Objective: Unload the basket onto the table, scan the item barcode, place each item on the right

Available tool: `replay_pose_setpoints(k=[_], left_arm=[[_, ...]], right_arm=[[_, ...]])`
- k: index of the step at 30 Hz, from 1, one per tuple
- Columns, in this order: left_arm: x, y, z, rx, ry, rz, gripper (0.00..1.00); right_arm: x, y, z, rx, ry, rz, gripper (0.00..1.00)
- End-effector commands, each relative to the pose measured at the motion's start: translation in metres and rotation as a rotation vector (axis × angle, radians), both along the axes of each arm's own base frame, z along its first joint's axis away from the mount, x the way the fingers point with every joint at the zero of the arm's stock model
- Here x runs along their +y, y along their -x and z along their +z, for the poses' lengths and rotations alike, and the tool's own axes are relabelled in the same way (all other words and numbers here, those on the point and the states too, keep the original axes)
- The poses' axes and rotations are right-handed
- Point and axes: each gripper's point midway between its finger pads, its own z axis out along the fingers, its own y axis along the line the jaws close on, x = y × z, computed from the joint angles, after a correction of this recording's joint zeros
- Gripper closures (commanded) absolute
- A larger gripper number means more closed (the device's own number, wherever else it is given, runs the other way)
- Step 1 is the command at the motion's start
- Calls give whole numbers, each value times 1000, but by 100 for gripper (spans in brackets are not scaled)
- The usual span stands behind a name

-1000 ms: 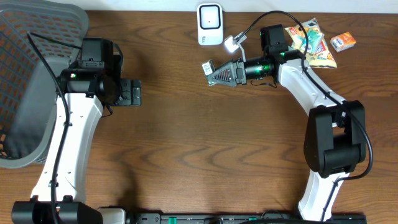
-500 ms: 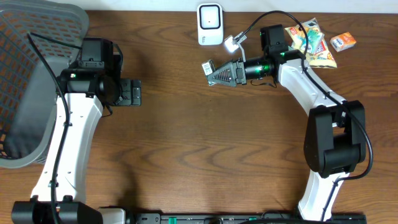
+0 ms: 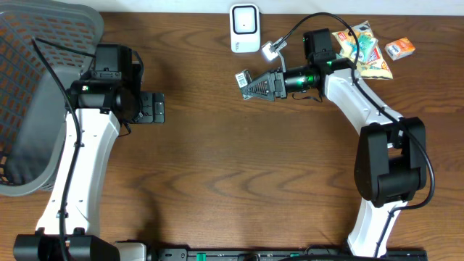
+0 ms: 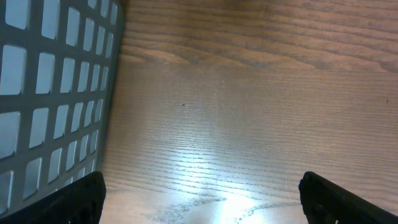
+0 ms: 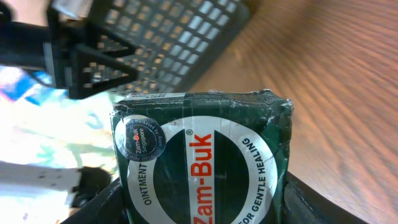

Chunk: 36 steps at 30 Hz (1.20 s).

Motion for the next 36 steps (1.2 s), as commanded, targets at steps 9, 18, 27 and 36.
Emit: replay_pose_setpoints(k=[9,18,27,36], left_arm=[[1,1,-4,14,-11,-3,2],[1,1,-4,14,-11,-3,2],[1,1,-4,14,-11,-3,3],[1,1,-4,14,-11,-3,2]], right_arm=[[-55,-23,-99,-28,730,-269,42],[-68,10,-135,-154,1015,-99,35],[-84,5,-138,-107,1114,-212,34],[-62,5,-121,-34,985,-258,55]])
